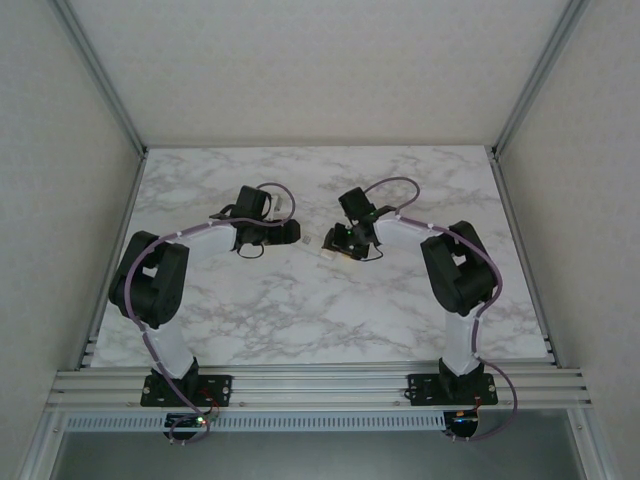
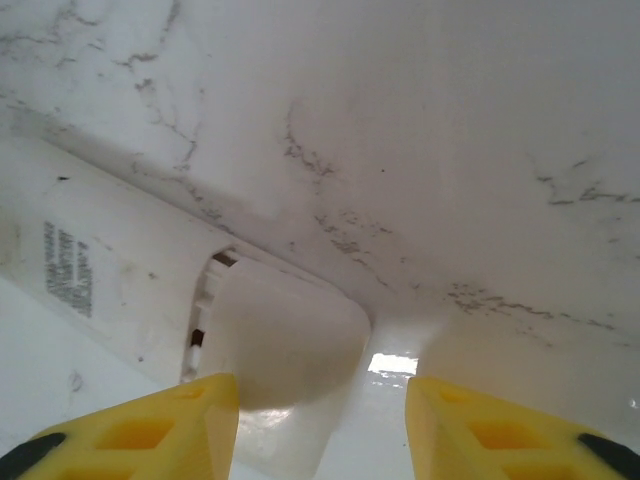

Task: Load the batteries into the remote control

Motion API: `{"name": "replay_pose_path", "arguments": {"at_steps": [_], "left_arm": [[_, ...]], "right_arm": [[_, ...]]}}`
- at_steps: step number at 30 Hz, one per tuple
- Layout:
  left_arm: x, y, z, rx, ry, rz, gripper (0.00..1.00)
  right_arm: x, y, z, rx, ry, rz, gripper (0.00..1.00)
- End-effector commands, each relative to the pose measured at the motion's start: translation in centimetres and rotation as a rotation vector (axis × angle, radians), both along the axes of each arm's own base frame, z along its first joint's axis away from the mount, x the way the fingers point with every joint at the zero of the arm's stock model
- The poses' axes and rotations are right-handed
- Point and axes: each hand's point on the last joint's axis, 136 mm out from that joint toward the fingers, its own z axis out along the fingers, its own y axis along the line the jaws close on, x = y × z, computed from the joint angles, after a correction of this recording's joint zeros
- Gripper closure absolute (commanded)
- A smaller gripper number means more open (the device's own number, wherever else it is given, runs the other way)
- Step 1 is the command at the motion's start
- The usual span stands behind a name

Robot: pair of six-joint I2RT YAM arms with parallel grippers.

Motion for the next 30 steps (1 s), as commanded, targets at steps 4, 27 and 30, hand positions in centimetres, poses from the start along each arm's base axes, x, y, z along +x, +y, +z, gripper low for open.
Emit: {"name": "replay_pose_path", "arguments": {"at_steps": [4,27,30], "left_arm": [[0.3,-0.2,-0.2,-0.002,0.004,-0.017,0.22],[-0.8,-4.7,-2.3,-0.178,0.087,-0.120,0.38],[0.0,-3.2,-0.7,-0.151,0.019,-0.053,0.31]], "right_arm": [[-1.5,-0.2,-2.1,-0.125,0.062,0.031,0.59],[-0.1,5.5,2.8,0.146,-0.060,0.066,0.60],[0.1,2.7,5.4,0.037,-0.180,0.065,0.50]]}}
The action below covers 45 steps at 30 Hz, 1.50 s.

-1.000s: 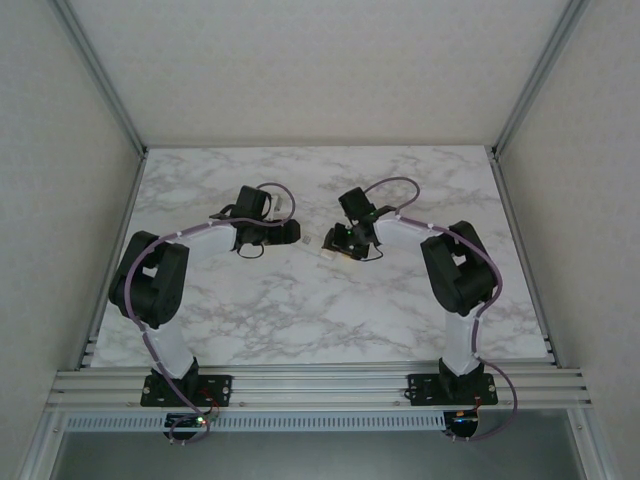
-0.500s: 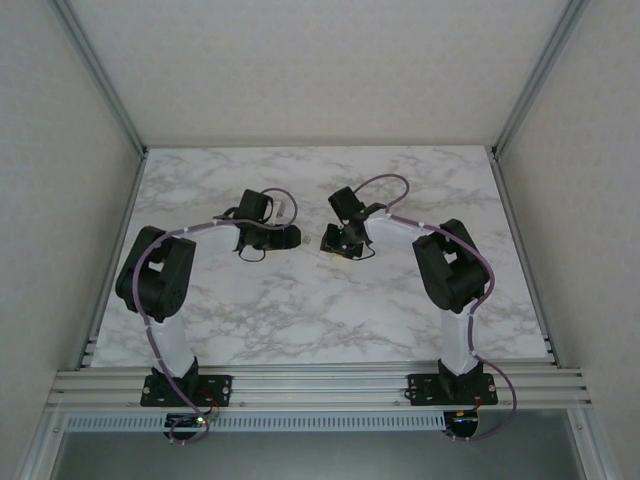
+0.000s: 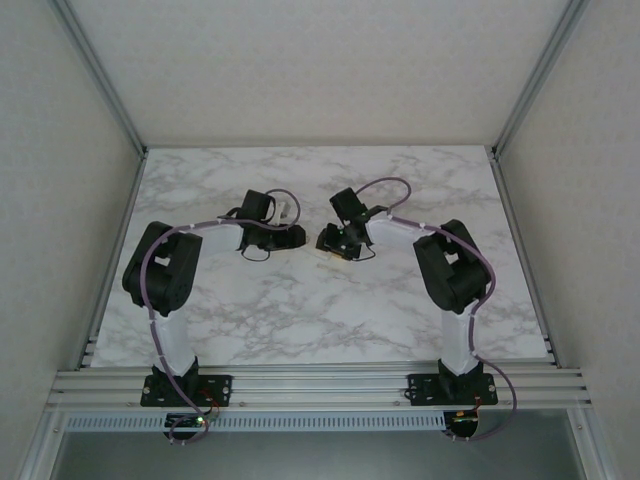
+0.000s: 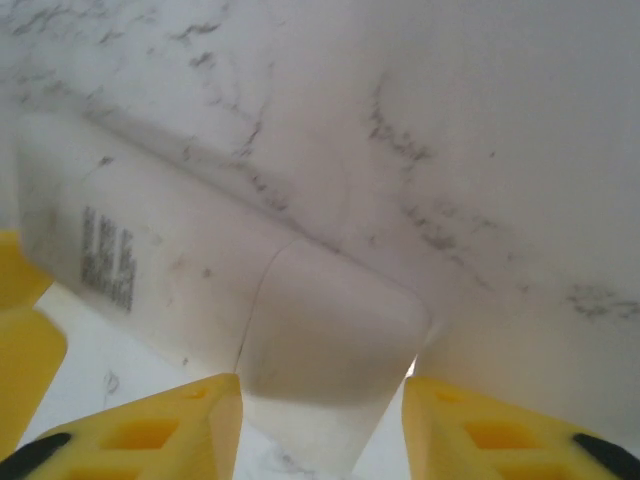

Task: Load the batteries into the remote control

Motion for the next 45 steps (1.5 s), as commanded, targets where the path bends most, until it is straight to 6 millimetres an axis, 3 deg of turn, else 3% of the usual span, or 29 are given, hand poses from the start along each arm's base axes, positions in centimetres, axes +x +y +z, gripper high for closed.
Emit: {"name": "replay_pose_path", "arguments": {"at_steps": [1,4,7,11,17,24,28,34,37,39,45], "left_arm": [[0.9,0.3,2.6,-0.019,-0.094,0.057,0.29],[1.4,2.7,5.5,-0.024,-0.181,0.154,0.18],[1.0,5.1,7.9,-0.040,-0.256,0.238,0.04],[-0.2,7.3,10.8,-0.085,-0.339,0.332,0.00],[-2.5,9.8,14.8,-0.136,-0.435,0.436,0.00],[-4.2,10.6,16.2,-0.158,-0.463,0.441,0.00],[-4.3,10.8,15.6,-0.142,-0.459,0.440,0.01],[-4.1,10.6,15.1,-0.151,-0.436,0.439,0.00],[-4.1,10.7,15.2,-0.172,-0.419,0.459,0.00],[-4.0,10.9,15.1,-0.186,-0.388,0.491,0.00],[-4.0,10.1,14.9,-0.273,-0.250,0.520,0.04]], "right_arm": [[0.5,-0.5,5.8,-0.041,-0.214,0.063,0.45],[1.0,-3.0,7.0,-0.219,-0.329,0.168,0.33],[1.6,-4.4,6.2,-0.403,-0.373,0.345,0.21],[1.8,-3.8,4.2,-0.490,-0.338,0.572,0.16],[0.9,-0.2,2.5,-0.409,-0.324,0.797,0.04],[1.2,2.1,0.0,-0.397,-0.291,0.859,0.11],[1.6,2.1,-1.4,-0.431,-0.265,0.864,0.18],[0.2,1.7,-2.7,-0.472,-0.223,0.925,0.35],[-0.2,1.6,-2.1,-0.460,-0.224,0.913,0.52],[-0.1,2.0,-0.7,-0.431,-0.252,0.881,0.55],[-0.9,5.6,7.4,-0.102,-0.401,0.679,0.57]]}}
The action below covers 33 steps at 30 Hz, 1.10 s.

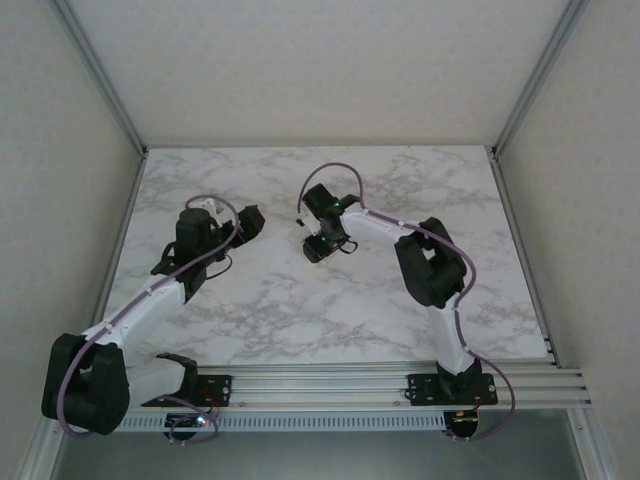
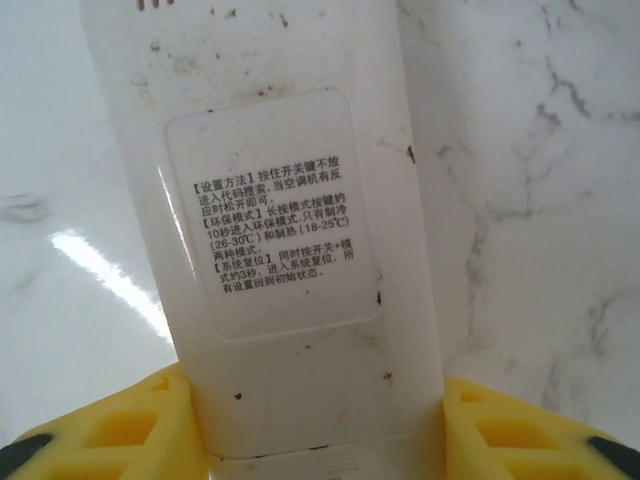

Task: Load the batteries into the remote control

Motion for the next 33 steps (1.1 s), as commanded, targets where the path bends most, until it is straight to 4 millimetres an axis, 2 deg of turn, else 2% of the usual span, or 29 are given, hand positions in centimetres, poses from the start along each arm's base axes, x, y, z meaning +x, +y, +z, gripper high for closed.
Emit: {"name": "replay_pose_path", "arguments": {"at_steps": [1,4,6,8,9,13,15,19,23,26,30,33], "left_arm": [[0.2,-1.1,0.9,-0.109,0.076,-0.019,0.07],[0.4,-2.9,1.2,-0.162,0.138,-0.077,0.15],[0.8,-3.8,1.7,-0.163,0.148,-0.098,0.20],[1.1,-4.3,2.2,-0.163,0.140,-0.105,0.25],[1.2,-4.4,2.4,-0.167,0.131,-0.110,0.27],[1.0,-6.0,3.0,-0.225,0.116,-0.169,0.36],[0.7,-6.7,2.4,-0.219,0.138,-0.199,0.43],[0.5,-6.3,0.2,-0.149,0.204,-0.166,0.65],[0.5,-6.0,-0.2,-0.117,0.218,-0.148,0.81],[0.4,-6.5,-0.3,-0.034,0.233,-0.170,0.85],[0.4,-6.8,-0.7,0.066,0.256,-0.197,0.90],[0.6,-6.3,-0.7,0.112,0.267,-0.191,0.92]], "right_arm": [[-0.9,3.7,8.0,0.347,-0.031,-0.085,0.57],[-2.2,5.3,10.5,0.542,0.027,-0.125,0.56],[-3.0,6.2,11.2,0.600,0.066,-0.126,0.56],[-3.2,6.4,11.6,0.616,0.077,-0.126,0.56],[-4.2,7.1,11.7,0.615,0.086,-0.103,0.56],[-5.4,8.1,12.3,0.642,0.113,-0.069,0.56],[-5.6,8.6,12.7,0.672,0.132,-0.068,0.56],[-6.0,9.5,12.9,0.702,0.158,-0.071,0.56],[-6.4,10.2,12.5,0.695,0.182,-0.067,0.55],[-6.6,10.6,12.6,0.696,0.193,-0.065,0.48],[-6.4,10.2,13.3,0.676,0.172,-0.081,0.25],[-6.3,9.0,14.0,0.641,0.122,-0.083,0.13]]}}
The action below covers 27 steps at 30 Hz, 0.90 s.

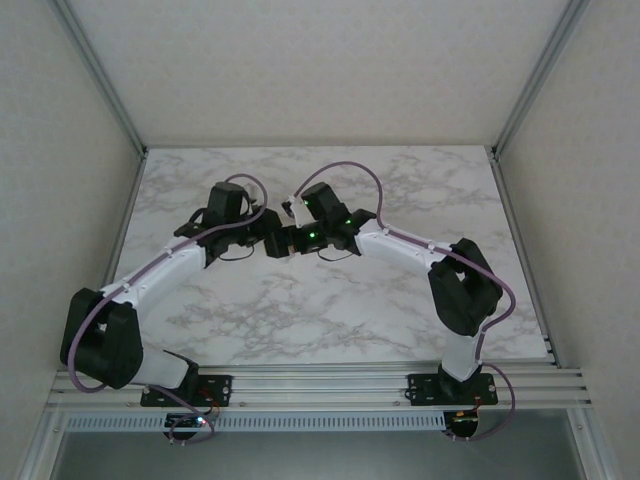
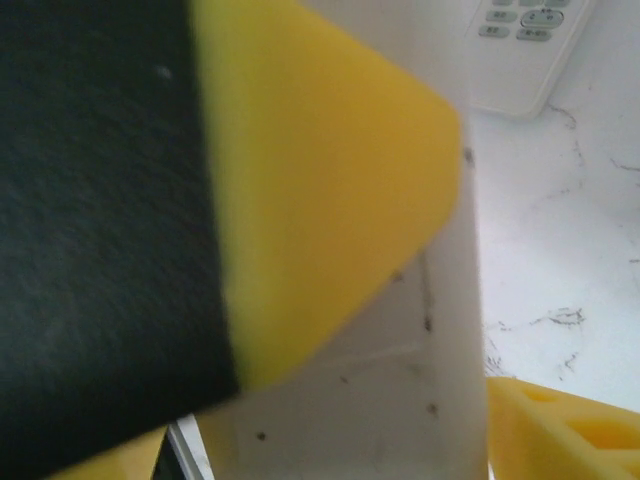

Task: Load the batteries into the remote control

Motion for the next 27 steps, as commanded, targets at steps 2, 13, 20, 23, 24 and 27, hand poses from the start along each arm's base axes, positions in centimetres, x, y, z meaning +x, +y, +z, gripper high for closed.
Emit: {"name": "replay_pose_path", "arguments": {"at_steps": [2,13,20,23,24,27], "left_arm": [[0.3,1.3,-0.5,0.157,0.021,-0.003,0.94],[1.0,0.3,-7.1,0.597,0.311,-0.103,1.00],[3.6,-0.7,-9.6,0.908,0.411,-0.048,1.00],[4.4,-1.1,-10.9,0.963,0.452,-0.041,0.97],[4.7,-1.4,-11.4,0.960,0.459,-0.041,0.95],[5.7,-1.9,-12.0,0.969,0.468,-0.022,0.90]], "right_arm": [[0.0,-1.5,3.4,-0.005,-0.081,-0.014,0.11],[2.3,-14.6,2.9,-0.016,-0.072,-0.391,0.09],[0.9,-17.7,2.2,-0.046,-0.099,-0.420,0.08],[0.4,-18.2,2.1,-0.045,-0.106,-0.413,0.08],[0.3,-18.4,2.0,-0.047,-0.108,-0.410,0.08],[-0.1,-18.5,1.9,-0.042,-0.110,-0.395,0.08]]}}
